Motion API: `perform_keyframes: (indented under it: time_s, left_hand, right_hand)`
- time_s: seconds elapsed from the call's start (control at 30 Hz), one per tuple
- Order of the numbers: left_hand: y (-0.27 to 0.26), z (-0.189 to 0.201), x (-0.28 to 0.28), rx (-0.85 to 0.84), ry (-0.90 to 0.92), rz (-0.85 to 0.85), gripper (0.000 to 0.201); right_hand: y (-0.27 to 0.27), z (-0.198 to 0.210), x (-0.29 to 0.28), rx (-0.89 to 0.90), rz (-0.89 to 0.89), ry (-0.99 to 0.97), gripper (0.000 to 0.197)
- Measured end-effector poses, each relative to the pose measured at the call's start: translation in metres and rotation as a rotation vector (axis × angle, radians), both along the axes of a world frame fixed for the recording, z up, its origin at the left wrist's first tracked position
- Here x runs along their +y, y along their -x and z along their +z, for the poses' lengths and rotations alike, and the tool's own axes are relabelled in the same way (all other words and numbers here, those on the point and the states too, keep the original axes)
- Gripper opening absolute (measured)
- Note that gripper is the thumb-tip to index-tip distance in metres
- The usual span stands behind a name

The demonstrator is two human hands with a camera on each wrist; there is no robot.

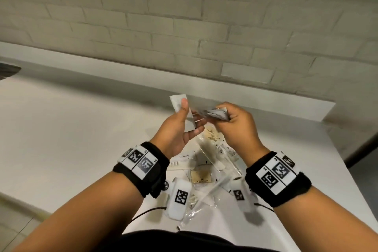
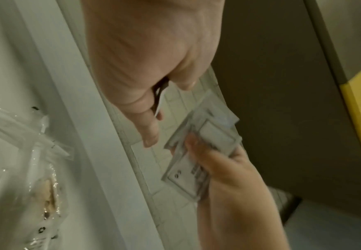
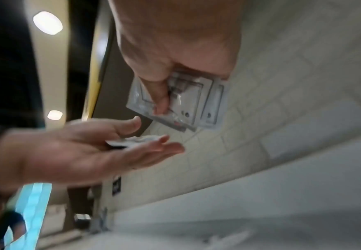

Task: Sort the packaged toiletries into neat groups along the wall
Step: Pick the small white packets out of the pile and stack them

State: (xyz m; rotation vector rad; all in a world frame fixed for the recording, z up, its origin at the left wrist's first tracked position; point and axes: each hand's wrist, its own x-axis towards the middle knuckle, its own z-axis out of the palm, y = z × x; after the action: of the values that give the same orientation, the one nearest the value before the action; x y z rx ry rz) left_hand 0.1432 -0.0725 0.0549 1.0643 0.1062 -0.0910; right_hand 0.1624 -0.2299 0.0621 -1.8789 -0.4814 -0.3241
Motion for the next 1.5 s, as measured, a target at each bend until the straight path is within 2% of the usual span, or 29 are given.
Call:
perform_keyframes:
  time_s: [0.07,0.1,0.13,0.2,0.3,0.4,0.5,0.67,0.77,0.83,0.9,0.93,0.97,1.03,1.07,1.2,1.3,1.4,1.5]
  left_hand:
    - [0.000,0.000,0.004,0.060,0.034,-0.039,0.032]
    - [0.001,-0.001,0.004,0.064,0.039,-0.051,0.023]
    - [0.002,-0.003,0.007,0.054,0.039,-0.025,0.022]
    - [0.001,-0.006,0.008,0.023,0.040,0.040,0.033]
    - [-0.002,-0.010,0.010,0.010,0.019,0.121,0.035]
    - [-0.003,-0.013,0.011,0.008,0.005,0.164,0.030]
    - [-0.003,-0.013,0.008,-0.004,-0.009,0.194,0.026]
    - [-0.003,-0.010,0.002,-0.033,-0.011,0.184,0.025]
    - [0.004,-0.002,-0.012,-0.090,-0.133,0.056,0.013]
    - [0.004,0.002,-0.014,-0.072,-0.304,0.076,0.031]
    - [0.000,0.002,-0.005,-0.005,-0.416,0.136,0.061]
    - [-0.002,0.001,0.000,0.023,-0.467,0.145,0.068]
    - [-0.004,0.000,0.006,0.041,-0.526,0.146,0.064]
    - [-0.005,-0.003,0.011,0.022,-0.688,0.143,0.042]
    - [-0.004,-0.004,0.011,-0.006,-0.767,0.148,0.038]
    - [-0.001,-0.013,0.008,-0.075,-0.963,0.164,0.047]
    - [0.001,-0.015,0.005,-0.092,-1.013,0.130,0.053]
    - [-0.001,-0.013,0.004,-0.110,-0.971,0.146,0.030]
    - [-0.006,-0.016,0.006,-0.065,-0.955,0.141,0.026]
  right_hand:
    - [-0.005,-0.004,-0.009,-0.409,-0.071,0.341,0.027]
    - [-0.007,-0.007,-0.014,-0.518,-0.069,0.442,0.034]
    - [-0.010,-0.012,-0.014,-0.531,-0.041,0.452,0.040]
    - [-0.008,-0.018,-0.018,-0.326,-0.022,0.282,0.045]
    - [-0.006,-0.020,-0.021,0.182,-0.033,-0.131,0.035]
    - [-0.008,-0.014,-0.025,0.392,-0.026,-0.346,0.023]
    - [-0.016,-0.001,-0.023,0.521,0.073,-0.554,0.018]
    - [-0.016,0.017,-0.008,0.539,0.182,-0.623,0.015]
    - [-0.008,0.008,0.010,0.509,0.186,-0.443,0.017]
    - [-0.005,-0.001,0.015,0.449,0.107,-0.384,0.019]
    - [-0.007,-0.005,0.010,0.442,0.041,-0.441,0.019]
    - [-0.009,-0.005,0.005,0.462,0.020,-0.480,0.019]
    - [-0.012,-0.007,0.000,0.492,0.010,-0.522,0.020]
    - [-0.015,-0.009,-0.009,0.524,-0.001,-0.559,0.020]
    - [-0.016,-0.010,-0.012,0.525,-0.005,-0.556,0.020]
    - [-0.015,-0.017,-0.015,0.538,-0.006,-0.564,0.020]
    - [-0.014,-0.023,-0.016,0.566,-0.010,-0.544,0.019]
    - [-0.013,-0.025,-0.018,0.576,-0.016,-0.570,0.019]
    - [-0.014,-0.024,-0.020,0.571,-0.020,-0.599,0.019]
